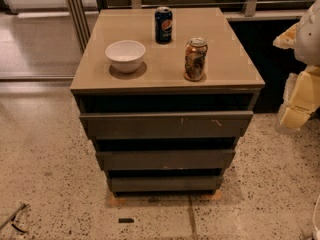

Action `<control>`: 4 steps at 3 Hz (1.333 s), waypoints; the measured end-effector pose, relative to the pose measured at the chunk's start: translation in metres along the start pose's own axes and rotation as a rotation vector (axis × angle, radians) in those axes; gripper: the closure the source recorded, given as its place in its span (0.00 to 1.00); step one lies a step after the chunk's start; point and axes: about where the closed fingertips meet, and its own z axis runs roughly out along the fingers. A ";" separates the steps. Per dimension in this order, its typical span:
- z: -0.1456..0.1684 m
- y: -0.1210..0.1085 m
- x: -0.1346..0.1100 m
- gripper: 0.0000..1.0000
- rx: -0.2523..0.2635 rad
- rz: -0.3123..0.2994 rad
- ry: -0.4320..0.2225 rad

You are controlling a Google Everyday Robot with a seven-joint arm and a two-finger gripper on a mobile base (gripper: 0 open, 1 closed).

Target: Open top drawer

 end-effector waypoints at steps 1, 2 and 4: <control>0.000 0.000 0.000 0.00 0.000 0.000 0.000; 0.009 -0.001 -0.003 0.00 0.022 -0.022 -0.021; 0.109 0.006 -0.007 0.00 -0.032 -0.049 -0.124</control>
Offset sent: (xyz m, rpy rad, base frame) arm 0.0111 0.0089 -0.0249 0.0223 -0.0588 0.0554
